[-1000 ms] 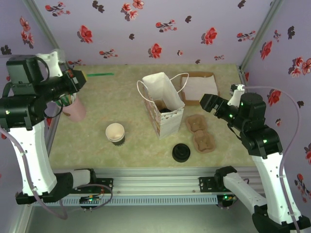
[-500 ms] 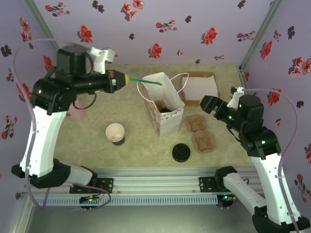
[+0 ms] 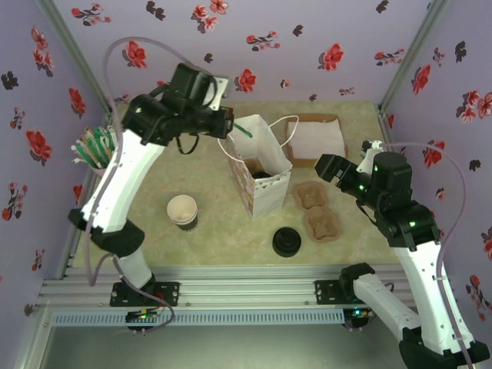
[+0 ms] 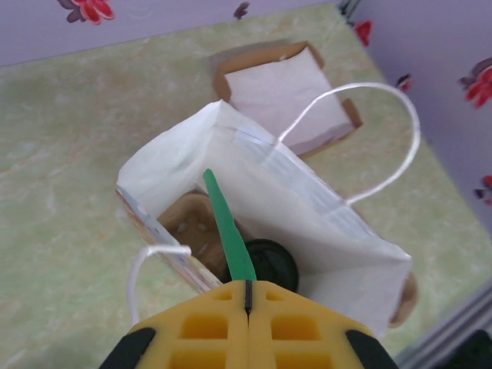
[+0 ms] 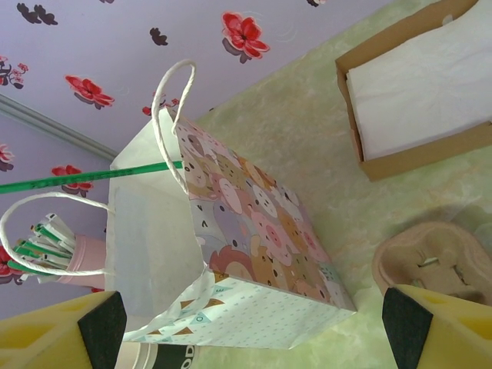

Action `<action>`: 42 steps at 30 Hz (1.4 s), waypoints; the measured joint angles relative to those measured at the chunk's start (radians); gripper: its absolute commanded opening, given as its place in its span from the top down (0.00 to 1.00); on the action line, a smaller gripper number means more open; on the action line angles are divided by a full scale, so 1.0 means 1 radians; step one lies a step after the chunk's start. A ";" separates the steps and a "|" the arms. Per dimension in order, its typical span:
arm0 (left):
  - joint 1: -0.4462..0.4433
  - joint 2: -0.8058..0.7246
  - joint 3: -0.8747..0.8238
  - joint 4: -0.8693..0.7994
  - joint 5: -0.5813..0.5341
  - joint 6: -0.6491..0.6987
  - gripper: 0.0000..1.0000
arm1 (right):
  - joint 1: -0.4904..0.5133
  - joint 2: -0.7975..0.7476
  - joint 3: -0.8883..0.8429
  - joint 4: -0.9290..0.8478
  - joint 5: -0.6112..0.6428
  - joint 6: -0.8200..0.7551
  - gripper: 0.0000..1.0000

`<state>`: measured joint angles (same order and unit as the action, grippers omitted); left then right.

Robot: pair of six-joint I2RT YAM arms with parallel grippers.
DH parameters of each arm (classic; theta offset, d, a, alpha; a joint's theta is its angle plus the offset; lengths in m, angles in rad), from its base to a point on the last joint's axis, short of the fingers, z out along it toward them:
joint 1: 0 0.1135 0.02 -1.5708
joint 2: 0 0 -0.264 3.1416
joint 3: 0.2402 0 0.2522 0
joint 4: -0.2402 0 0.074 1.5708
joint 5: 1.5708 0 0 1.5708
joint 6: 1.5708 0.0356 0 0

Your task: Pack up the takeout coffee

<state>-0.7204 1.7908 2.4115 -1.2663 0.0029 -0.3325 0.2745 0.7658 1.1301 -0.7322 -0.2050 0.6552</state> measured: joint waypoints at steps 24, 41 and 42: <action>-0.063 0.397 0.211 -0.168 -0.194 0.042 0.74 | 0.000 0.067 -0.030 0.019 -0.009 0.000 0.11; -0.063 0.198 0.174 -0.074 -0.087 0.023 0.01 | 0.000 0.066 -0.031 0.016 -0.016 -0.003 0.11; -0.063 0.142 0.116 -0.047 -0.082 0.020 0.01 | 0.000 0.064 -0.031 0.013 -0.016 -0.006 0.10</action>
<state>-0.7837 1.9331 2.5271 -1.3128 -0.0788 -0.3126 0.2745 0.8295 1.0992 -0.7197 -0.2211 0.6487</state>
